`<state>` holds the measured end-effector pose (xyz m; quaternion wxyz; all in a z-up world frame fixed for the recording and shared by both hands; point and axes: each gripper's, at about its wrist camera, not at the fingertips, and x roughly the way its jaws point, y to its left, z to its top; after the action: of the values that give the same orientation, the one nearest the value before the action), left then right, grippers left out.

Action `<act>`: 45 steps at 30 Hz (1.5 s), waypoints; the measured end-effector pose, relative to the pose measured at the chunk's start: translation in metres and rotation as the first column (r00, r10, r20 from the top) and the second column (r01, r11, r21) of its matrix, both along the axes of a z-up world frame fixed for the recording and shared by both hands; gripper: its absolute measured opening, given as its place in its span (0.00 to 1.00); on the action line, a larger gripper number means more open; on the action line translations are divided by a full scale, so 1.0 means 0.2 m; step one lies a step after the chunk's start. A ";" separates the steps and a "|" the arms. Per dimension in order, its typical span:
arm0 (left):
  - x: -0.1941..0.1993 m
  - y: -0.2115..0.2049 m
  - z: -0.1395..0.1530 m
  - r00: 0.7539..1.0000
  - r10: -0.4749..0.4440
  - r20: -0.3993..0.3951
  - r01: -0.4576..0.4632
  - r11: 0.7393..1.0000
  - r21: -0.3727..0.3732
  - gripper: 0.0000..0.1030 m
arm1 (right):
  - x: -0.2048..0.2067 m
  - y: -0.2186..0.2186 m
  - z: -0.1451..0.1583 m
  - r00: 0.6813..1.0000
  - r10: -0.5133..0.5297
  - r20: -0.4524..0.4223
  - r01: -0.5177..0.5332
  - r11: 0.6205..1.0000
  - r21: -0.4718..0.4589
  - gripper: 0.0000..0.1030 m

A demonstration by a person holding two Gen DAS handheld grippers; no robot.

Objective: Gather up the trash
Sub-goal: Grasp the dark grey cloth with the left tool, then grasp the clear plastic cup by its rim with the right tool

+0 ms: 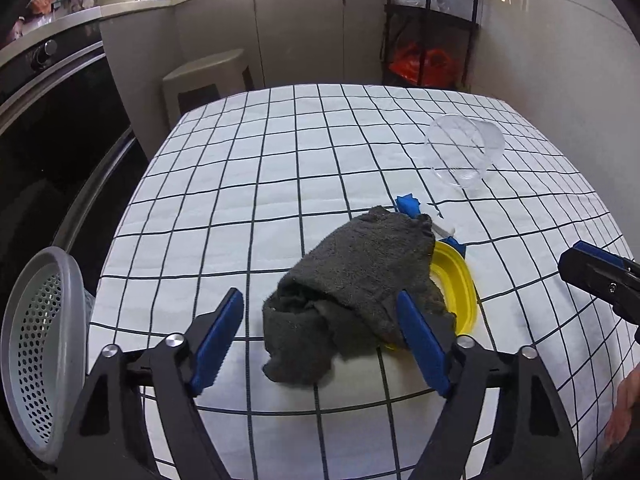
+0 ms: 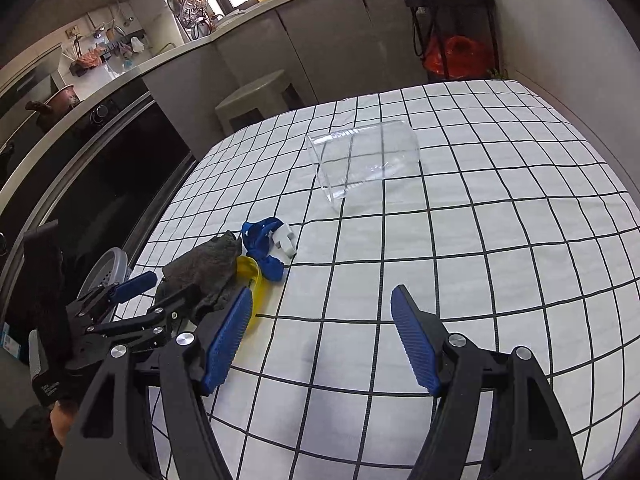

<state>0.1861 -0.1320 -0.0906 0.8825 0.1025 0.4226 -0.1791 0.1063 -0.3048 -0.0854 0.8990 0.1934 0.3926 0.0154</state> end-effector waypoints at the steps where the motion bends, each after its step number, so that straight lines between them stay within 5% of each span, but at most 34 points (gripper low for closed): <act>1: -0.01 -0.01 0.00 1.000 -0.007 -0.002 0.007 1.000 -0.002 0.62 | -0.01 0.00 0.00 1.000 -0.005 0.000 0.005 1.000 0.004 0.67; 12: -0.04 0.00 0.04 1.000 -0.027 0.005 0.027 0.999 -0.028 0.33 | -0.03 0.01 0.01 1.000 -0.007 0.003 0.007 1.000 -0.004 0.67; 24: -0.04 0.11 0.18 0.997 0.027 0.067 -0.023 0.998 -0.065 0.30 | -0.01 0.03 0.00 1.000 0.000 -0.002 0.000 1.000 -0.008 0.67; 31: -0.04 0.18 0.25 0.987 0.087 0.136 -0.086 0.996 -0.013 0.30 | 0.01 0.02 -0.01 1.000 -0.023 0.003 0.023 0.999 -0.029 0.67; 45: 0.05 0.29 0.22 0.978 0.157 0.138 -0.161 0.987 0.018 0.30 | 0.36 0.08 0.02 0.991 -0.130 0.023 0.131 0.968 -0.215 0.67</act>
<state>0.1966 -0.0738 -0.0471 0.9193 0.0932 0.3706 -0.0943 0.1777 -0.2881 -0.0812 0.9155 0.1199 0.3745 -0.0857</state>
